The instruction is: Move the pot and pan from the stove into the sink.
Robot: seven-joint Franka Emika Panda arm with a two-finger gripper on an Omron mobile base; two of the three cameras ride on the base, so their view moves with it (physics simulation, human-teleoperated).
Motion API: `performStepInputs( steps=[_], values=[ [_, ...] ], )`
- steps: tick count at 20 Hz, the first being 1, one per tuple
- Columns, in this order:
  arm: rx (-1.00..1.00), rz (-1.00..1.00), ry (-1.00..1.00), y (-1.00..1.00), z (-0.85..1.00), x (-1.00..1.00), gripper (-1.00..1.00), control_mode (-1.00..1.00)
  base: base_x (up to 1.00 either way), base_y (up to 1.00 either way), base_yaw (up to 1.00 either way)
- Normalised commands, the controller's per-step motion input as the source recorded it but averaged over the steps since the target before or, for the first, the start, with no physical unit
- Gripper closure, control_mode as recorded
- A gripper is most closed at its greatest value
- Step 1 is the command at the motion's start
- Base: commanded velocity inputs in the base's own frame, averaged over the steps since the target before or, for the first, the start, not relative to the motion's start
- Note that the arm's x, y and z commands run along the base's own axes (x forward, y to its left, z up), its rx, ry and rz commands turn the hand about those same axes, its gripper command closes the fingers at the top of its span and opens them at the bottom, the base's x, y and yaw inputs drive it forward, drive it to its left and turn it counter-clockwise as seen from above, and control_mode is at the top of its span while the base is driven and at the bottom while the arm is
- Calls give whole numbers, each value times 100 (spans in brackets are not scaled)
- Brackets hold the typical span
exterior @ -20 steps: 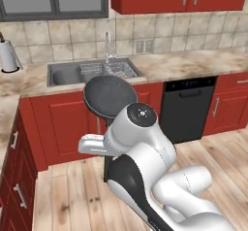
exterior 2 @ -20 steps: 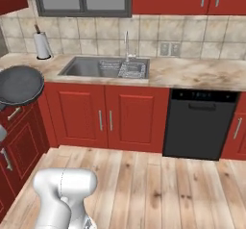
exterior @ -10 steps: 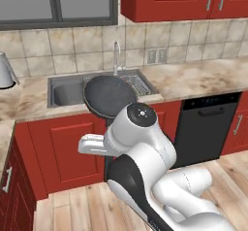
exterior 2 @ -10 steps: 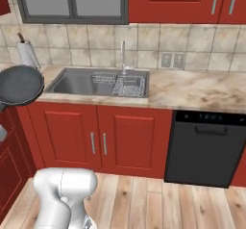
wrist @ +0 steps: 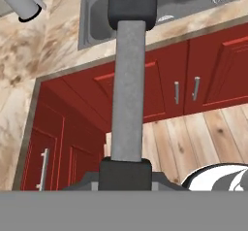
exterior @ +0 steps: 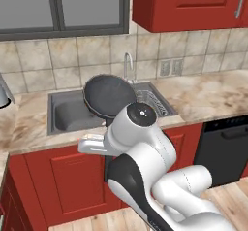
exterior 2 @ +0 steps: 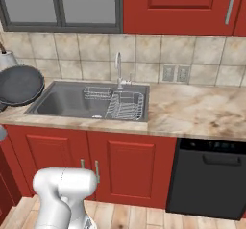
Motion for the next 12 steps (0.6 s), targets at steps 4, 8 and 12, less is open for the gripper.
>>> performStepInputs(
  steps=[4, 8, 12],
  values=[
    [0, 0, 0, 0, 0, 0, 100, 100, 69, 19, 0],
    [0, 0, 0, 0, 0, 0, 100, 100, 48, 11, 0],
    [0, 0, 0, 0, 0, 0, 100, 100, 12, 0, 0]
  ],
)
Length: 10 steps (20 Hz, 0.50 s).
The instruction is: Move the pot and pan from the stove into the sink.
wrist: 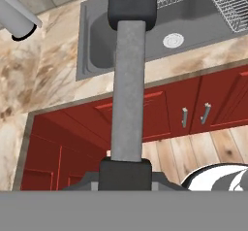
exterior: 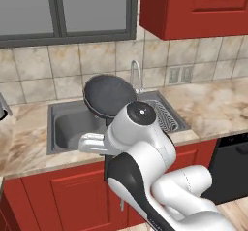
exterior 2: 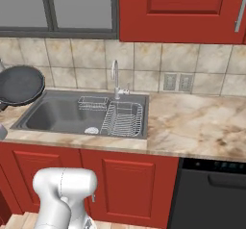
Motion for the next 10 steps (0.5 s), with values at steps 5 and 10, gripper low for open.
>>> performStepInputs(
  steps=[5, 10],
  values=[
    [0, 0, 0, 0, 0, 0, 100, 100, 11, -25, 0],
    [0, 0, 0, 0, 0, 0, 100, 100, 10, -37, 1]
  ],
)
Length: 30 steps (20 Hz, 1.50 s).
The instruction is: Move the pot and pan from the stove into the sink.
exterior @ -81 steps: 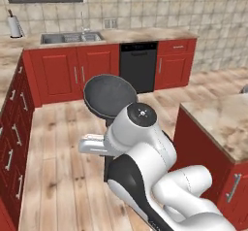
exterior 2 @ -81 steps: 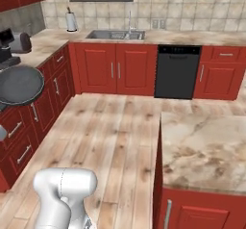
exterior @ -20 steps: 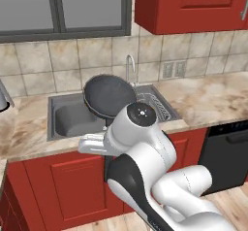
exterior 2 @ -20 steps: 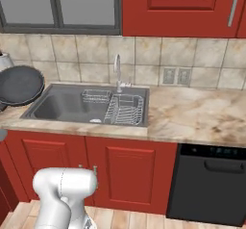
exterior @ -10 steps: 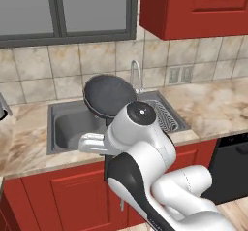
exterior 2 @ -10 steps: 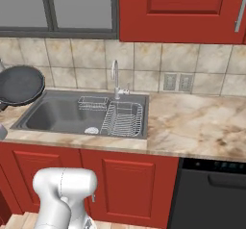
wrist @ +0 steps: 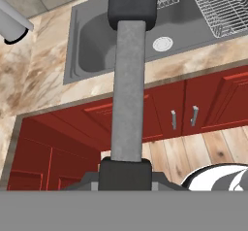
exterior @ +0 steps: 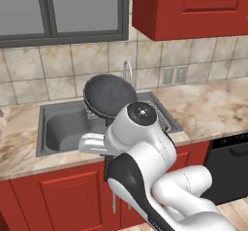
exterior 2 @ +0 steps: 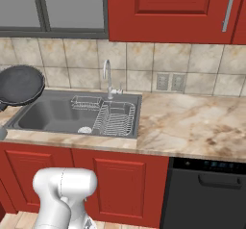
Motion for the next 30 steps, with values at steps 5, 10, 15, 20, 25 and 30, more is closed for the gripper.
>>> performStepInputs(
  steps=[5, 10, 15, 20, 25, 30],
  values=[
    [0, 0, 0, 0, 0, 0, 100, 100, 18, -3, 0],
    [0, 0, 0, 0, 0, 0, 100, 100, 28, -7, 0],
    [0, 0, 1, 0, 0, 3, 100, -100, 0, 0, 0],
    [0, 0, 11, 1, 0, 56, 100, -100, 0, 0, 0],
    [-1, 0, 14, 7, 0, 65, 100, -100, 0, 0, 0],
    [-2, -2, 8, 14, -1, 36, 100, -100, 0, 0, 0]
  ],
)
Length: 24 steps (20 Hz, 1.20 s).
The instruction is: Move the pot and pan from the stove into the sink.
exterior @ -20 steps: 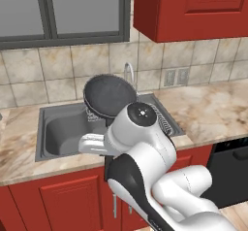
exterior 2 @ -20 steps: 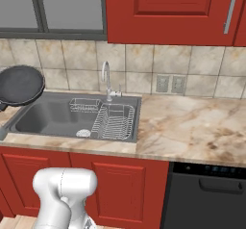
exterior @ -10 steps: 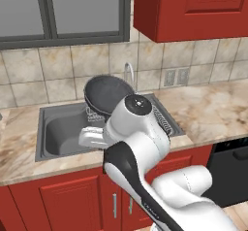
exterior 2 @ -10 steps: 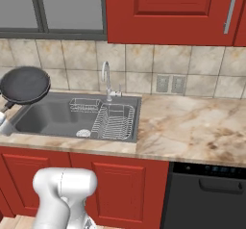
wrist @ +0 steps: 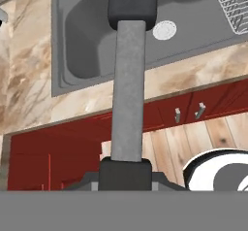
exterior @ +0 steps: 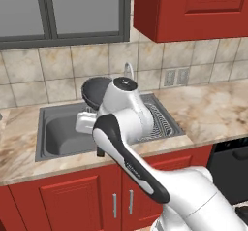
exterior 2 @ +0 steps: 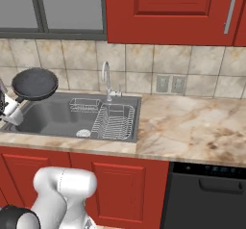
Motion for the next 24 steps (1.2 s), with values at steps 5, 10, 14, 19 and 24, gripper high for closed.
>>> performStepInputs(
  steps=[5, 10, 14, 19, 24],
  values=[
    [-4, -3, 11, 20, 0, 23, 100, -100, 0, 0, 0],
    [-6, -12, 14, 24, 0, 26, 100, -100, 0, 0, 0],
    [-3, -16, 13, 8, -5, 16, 100, -100, 0, 0, 0],
    [-3, -11, 19, 1, -9, 10, 100, -100, 0, 0, 0],
    [-8, -3, 29, 1, -21, 5, 100, -100, 0, 0, 0]
  ],
)
